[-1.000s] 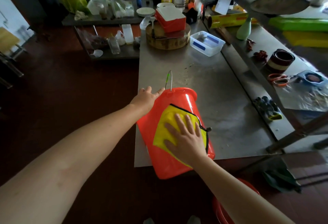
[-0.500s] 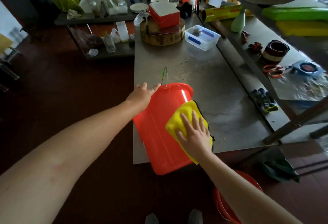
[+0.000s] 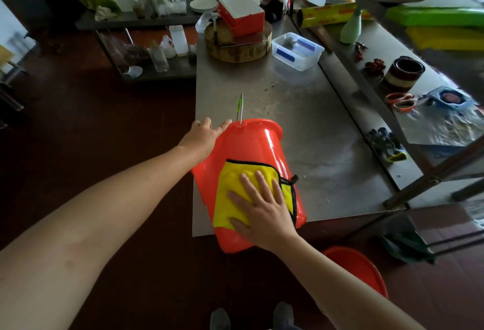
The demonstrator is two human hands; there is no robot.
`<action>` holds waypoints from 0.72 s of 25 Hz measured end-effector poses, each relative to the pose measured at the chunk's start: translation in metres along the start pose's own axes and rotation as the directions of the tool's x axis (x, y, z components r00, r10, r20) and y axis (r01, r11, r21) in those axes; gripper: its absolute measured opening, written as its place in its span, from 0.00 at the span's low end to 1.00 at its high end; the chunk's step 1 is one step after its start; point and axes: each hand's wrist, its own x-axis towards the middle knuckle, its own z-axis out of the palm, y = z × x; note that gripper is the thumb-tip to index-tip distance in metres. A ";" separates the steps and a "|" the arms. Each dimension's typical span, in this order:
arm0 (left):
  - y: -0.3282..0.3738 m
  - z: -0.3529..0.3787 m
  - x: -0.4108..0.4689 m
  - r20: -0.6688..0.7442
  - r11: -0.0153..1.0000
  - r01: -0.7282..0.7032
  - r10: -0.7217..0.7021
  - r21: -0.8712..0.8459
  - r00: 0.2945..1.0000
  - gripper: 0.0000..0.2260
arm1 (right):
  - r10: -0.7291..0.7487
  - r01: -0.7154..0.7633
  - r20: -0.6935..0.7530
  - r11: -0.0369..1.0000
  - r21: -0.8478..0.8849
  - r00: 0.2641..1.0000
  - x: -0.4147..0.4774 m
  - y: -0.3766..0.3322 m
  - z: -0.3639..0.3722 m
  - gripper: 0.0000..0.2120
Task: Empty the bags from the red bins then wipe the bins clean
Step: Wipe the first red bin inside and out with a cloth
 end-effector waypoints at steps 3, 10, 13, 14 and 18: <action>0.001 0.001 -0.001 -0.002 1.000 -0.005 0.005 0.010 1.000 0.38 | 0.186 -0.184 0.000 0.976 0.117 0.983 -0.014 0.020 0.002 0.32; 0.010 -0.001 -0.001 0.000 0.998 0.041 -0.041 -0.042 0.999 0.38 | 0.547 -0.549 0.208 0.588 0.594 0.811 -0.028 0.068 0.008 0.34; 0.010 -0.002 -0.004 0.000 0.999 0.043 -0.043 -0.031 0.999 0.38 | 0.588 -0.594 0.255 0.503 0.628 0.767 -0.029 0.064 0.007 0.37; 0.010 -0.002 -0.005 -0.003 0.999 0.038 -0.038 -0.026 0.999 0.38 | 0.578 -0.584 0.220 0.573 0.575 0.785 -0.029 0.055 0.008 0.36; 0.000 0.000 -0.004 -0.002 1.000 -0.003 0.003 0.002 1.000 0.41 | 0.378 -0.373 0.030 0.894 0.248 0.925 -0.038 0.003 0.007 0.33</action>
